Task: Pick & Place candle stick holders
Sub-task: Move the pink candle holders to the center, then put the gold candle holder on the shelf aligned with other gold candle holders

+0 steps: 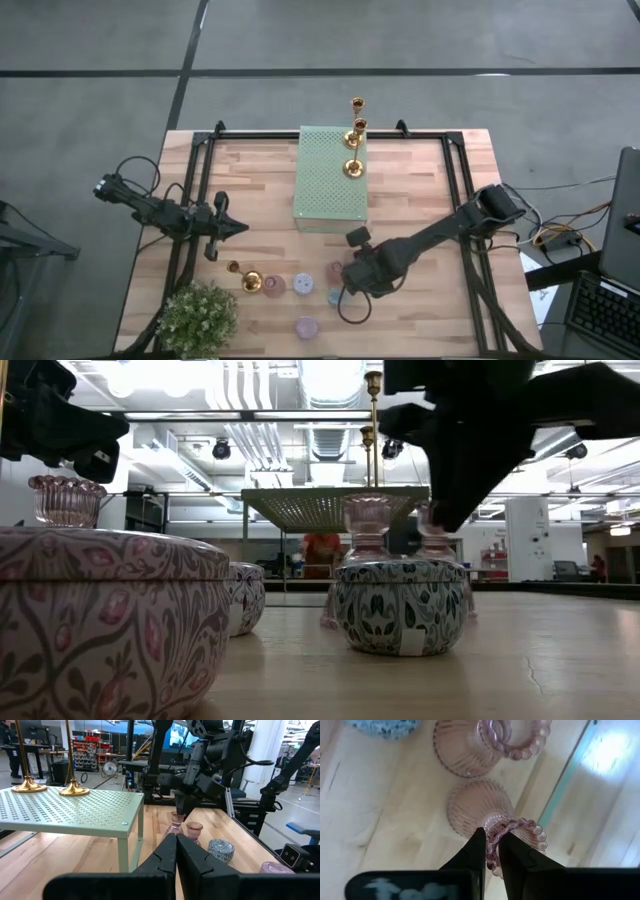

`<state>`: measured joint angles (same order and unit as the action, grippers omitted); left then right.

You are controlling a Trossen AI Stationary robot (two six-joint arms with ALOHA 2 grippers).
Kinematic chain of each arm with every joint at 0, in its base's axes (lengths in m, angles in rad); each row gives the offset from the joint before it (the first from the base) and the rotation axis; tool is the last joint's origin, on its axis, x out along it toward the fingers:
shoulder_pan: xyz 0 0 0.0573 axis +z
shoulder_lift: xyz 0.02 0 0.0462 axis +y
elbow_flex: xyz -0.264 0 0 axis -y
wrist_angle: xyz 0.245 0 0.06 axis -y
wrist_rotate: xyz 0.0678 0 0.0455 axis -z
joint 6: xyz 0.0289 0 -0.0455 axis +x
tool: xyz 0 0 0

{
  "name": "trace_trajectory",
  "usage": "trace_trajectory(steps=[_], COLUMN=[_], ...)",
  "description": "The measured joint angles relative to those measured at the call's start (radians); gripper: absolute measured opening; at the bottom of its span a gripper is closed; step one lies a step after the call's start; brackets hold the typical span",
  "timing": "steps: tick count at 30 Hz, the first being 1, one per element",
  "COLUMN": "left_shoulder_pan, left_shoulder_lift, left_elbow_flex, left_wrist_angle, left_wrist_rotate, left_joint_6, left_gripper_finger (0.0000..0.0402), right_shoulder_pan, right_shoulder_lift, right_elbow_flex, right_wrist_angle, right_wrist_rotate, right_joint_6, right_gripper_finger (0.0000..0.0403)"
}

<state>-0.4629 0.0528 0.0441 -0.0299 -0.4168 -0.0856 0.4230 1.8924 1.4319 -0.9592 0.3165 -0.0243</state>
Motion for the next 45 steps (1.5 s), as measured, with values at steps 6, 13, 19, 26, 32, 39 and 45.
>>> trace_trajectory(steps=[6,13,19,26,32,39,45], left_shoulder_pan=[0.000,0.000,0.000,0.000,0.000,0.000,0.000], left_shoulder_lift=[0.000,0.000,0.000,0.000,0.000,0.000,0.000], left_elbow_flex=[0.000,0.000,0.000,0.000,0.000,0.000,0.000], left_wrist_angle=[0.000,0.000,0.001,0.002,0.002,0.002,0.002], left_wrist_rotate=[0.000,0.000,0.000,0.000,0.000,0.000,0.000], left_joint_6=[0.000,0.000,0.000,0.000,0.000,0.000,0.000], left_gripper_finger=[0.0012,0.0012,0.0012,0.0012,0.0012,0.0012,0.0012], right_shoulder_pan=[-0.020,-0.032,-0.035,-0.036,-0.035,-0.031,-0.023], right_shoulder_lift=[0.017,0.057,0.081,0.066,0.037,0.016,-0.011], right_elbow_flex=[0.049,0.069,0.075,0.077,0.087,0.087,0.087], right_wrist_angle=[0.002,0.032,0.054,0.063,0.075,0.055,-0.012], right_wrist_rotate=[0.000,-0.025,-0.017,-0.039,-0.086,-0.094,-0.121], right_joint_6=[-0.064,-0.114,-0.133,-0.111,-0.068,-0.008,0.067], right_gripper_finger=[0.0029,0.0043,0.0052,0.0053,0.0054,0.0058,0.0101])
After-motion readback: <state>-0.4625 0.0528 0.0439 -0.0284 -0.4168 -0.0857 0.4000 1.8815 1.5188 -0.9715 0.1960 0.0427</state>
